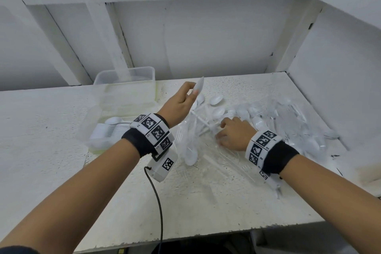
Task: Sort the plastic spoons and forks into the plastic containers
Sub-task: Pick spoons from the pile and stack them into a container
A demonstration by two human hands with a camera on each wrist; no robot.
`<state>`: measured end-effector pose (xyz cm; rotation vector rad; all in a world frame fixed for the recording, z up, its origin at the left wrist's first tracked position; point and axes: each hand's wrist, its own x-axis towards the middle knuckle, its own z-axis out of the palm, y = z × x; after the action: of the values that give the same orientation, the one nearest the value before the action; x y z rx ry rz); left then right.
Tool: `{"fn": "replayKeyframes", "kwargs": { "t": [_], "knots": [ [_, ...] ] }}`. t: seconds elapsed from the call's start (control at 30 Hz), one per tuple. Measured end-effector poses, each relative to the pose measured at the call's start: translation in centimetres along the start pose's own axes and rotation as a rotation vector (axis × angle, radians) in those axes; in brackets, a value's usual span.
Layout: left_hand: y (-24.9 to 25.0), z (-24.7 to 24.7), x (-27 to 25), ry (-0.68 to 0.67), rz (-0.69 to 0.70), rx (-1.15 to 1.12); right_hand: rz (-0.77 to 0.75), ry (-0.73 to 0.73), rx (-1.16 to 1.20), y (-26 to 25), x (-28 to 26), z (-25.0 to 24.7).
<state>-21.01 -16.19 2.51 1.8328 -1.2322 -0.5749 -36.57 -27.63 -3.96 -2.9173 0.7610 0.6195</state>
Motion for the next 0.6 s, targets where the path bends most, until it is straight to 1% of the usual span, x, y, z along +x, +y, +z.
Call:
{"fn": "replayKeyframes", "kwargs": {
  "t": [0.17, 0.27, 0.33, 0.37, 0.4, 0.5, 0.6],
  "knots": [
    [-0.6, 0.4, 0.2, -0.035, -0.134, 0.048, 0.005, 0.014, 0.133, 0.1, 0.3, 0.2],
    [-1.2, 0.6, 0.5, -0.037, -0.167, 0.08, 0.032, 0.133, 0.278, -0.1, 0.4, 0.1],
    [-1.4, 0.8, 0.7, -0.032, -0.179, 0.092, 0.078, 0.228, 0.385, 0.1, 0.5, -0.1],
    [-1.5, 0.8, 0.8, -0.034, -0.184, 0.098, 0.104, 0.256, 0.394, 0.3, 0.5, -0.2],
    [-1.6, 0.9, 0.8, -0.038, -0.186, 0.105, 0.125, 0.273, 0.364, 0.6, 0.5, -0.4],
    [-1.7, 1.3, 1.2, -0.054, -0.183, 0.146, 0.133, 0.337, 0.155, 1.4, 0.2, -1.4],
    [-1.6, 1.7, 1.6, -0.059, -0.178, 0.189, 0.133, 0.41, 0.098, 2.1, -0.2, -2.6]
  ]
}}
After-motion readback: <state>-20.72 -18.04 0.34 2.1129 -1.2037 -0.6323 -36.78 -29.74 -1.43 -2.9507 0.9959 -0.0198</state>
